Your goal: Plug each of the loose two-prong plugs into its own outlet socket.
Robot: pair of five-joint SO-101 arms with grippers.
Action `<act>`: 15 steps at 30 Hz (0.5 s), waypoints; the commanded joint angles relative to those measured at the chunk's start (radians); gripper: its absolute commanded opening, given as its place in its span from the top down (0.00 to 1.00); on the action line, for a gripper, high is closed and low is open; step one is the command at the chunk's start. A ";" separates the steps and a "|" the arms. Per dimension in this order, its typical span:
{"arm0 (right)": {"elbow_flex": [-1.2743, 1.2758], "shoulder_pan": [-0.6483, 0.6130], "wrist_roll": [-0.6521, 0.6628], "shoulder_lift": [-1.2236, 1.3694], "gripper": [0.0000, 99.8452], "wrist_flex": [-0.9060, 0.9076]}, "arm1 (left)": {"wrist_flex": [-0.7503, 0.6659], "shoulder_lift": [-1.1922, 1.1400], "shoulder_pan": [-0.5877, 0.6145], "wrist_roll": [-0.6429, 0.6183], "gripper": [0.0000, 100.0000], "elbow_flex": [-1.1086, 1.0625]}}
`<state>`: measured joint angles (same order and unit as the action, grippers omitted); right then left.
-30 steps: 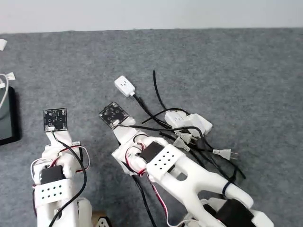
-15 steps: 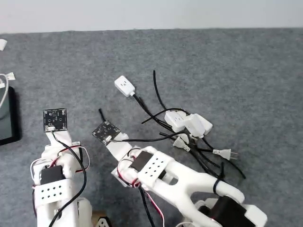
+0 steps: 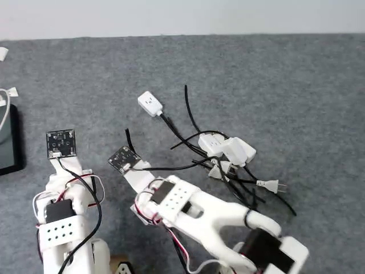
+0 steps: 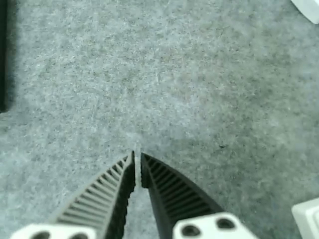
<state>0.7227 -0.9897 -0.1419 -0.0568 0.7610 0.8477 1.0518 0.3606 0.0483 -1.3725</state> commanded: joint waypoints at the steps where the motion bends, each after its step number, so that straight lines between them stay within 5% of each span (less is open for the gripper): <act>1: -0.123 0.005 -0.008 0.051 0.80 0.051 | -0.025 0.006 0.011 -0.011 0.98 0.059; 4: -0.146 0.025 0.057 0.059 0.99 0.056 | -0.025 0.006 0.011 -0.011 0.98 0.059; 8: -0.144 0.104 0.150 0.021 0.98 0.081 | -0.025 0.006 0.009 -0.011 0.98 0.059; 15: -0.150 0.260 0.345 -0.397 0.99 0.437 | -0.025 0.006 0.009 -0.011 0.98 0.059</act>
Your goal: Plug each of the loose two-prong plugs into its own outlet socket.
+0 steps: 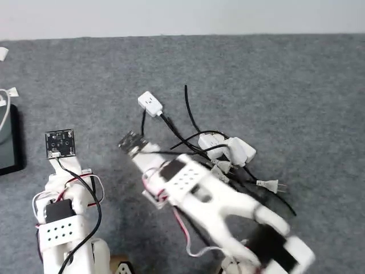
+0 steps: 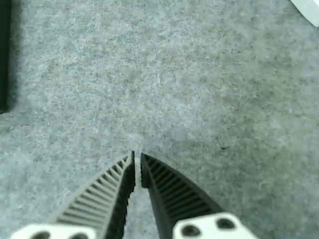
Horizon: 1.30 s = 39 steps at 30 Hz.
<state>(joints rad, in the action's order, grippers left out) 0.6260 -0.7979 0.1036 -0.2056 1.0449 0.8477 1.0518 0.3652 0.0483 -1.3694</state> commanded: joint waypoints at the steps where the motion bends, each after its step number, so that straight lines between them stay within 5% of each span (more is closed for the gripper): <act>1: -0.054 0.104 0.127 -0.335 0.99 0.209 | -0.025 0.006 0.005 -0.011 0.98 0.056; 10: -0.054 0.754 0.222 -1.012 0.99 0.484 | -0.021 0.006 0.006 -0.015 0.98 0.053; 18: -0.052 1.323 0.258 -0.932 0.99 0.430 | -0.018 0.006 0.006 -0.017 0.98 0.051; 32: -0.054 1.916 0.091 -0.481 0.99 -0.199 | -0.018 0.006 0.006 -0.014 0.98 0.039; 39: -0.054 2.043 0.074 -0.271 0.96 -0.403 | -0.021 0.006 0.003 -0.012 0.98 0.039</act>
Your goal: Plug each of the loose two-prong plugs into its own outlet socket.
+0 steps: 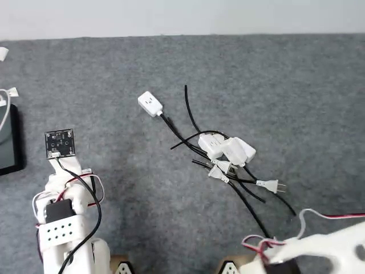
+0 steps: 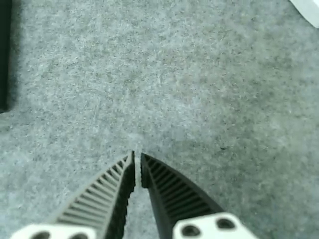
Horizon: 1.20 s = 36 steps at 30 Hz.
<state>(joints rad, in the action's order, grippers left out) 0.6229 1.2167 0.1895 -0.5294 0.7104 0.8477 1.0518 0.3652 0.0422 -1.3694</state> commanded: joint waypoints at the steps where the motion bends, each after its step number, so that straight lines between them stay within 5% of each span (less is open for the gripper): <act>1: -0.051 0.030 -0.012 0.084 0.93 -0.073 | -0.023 0.006 0.003 -0.006 0.98 0.039; 6: -0.052 0.019 -0.012 0.159 0.80 -0.067 | -0.023 0.006 0.002 -0.012 0.97 0.041; 13: -0.184 -0.035 -0.014 0.125 0.82 0.165 | -0.020 0.006 0.000 -0.040 0.77 0.038; 21: -0.282 -0.108 -0.029 0.128 0.82 0.366 | -0.011 0.003 -0.061 -0.084 0.81 0.044; 26: -0.173 -0.298 0.023 0.117 0.84 0.512 | 0.032 0.003 -0.160 -0.227 0.77 0.104; 30: -0.040 -0.558 -0.029 0.122 0.99 0.565 | 0.040 -0.049 -0.235 -0.307 0.73 0.193; 36: 0.167 -0.917 -0.095 0.122 0.99 0.414 | 0.114 -0.488 -0.281 -0.385 0.73 0.524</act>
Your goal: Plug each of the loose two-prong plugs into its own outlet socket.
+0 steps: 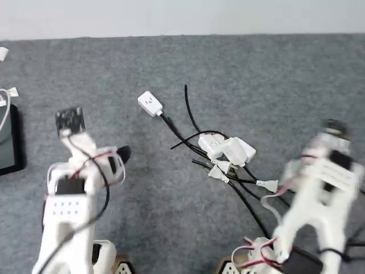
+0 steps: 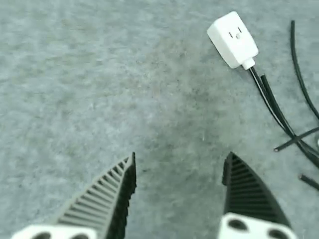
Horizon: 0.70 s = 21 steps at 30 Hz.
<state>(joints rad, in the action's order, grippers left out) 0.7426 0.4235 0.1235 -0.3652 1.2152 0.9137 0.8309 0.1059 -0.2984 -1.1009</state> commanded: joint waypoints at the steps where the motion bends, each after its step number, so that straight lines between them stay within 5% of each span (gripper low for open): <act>1: 0.077 -0.139 -0.031 -0.038 0.99 -0.139 | 0.046 -0.339 -0.021 -0.046 0.73 0.314; 5: 0.187 -0.156 -0.023 -0.038 0.99 -0.294 | 0.049 -0.574 -0.028 -0.052 0.73 0.535; 21: 0.221 -0.165 0.034 -0.036 0.99 -0.328 | 0.046 -1.151 -0.170 -0.199 0.73 1.138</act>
<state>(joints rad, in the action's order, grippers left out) 0.9682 0.2654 0.1266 -0.3667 0.8976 0.9551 -0.2048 -0.0491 -0.4381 -0.1450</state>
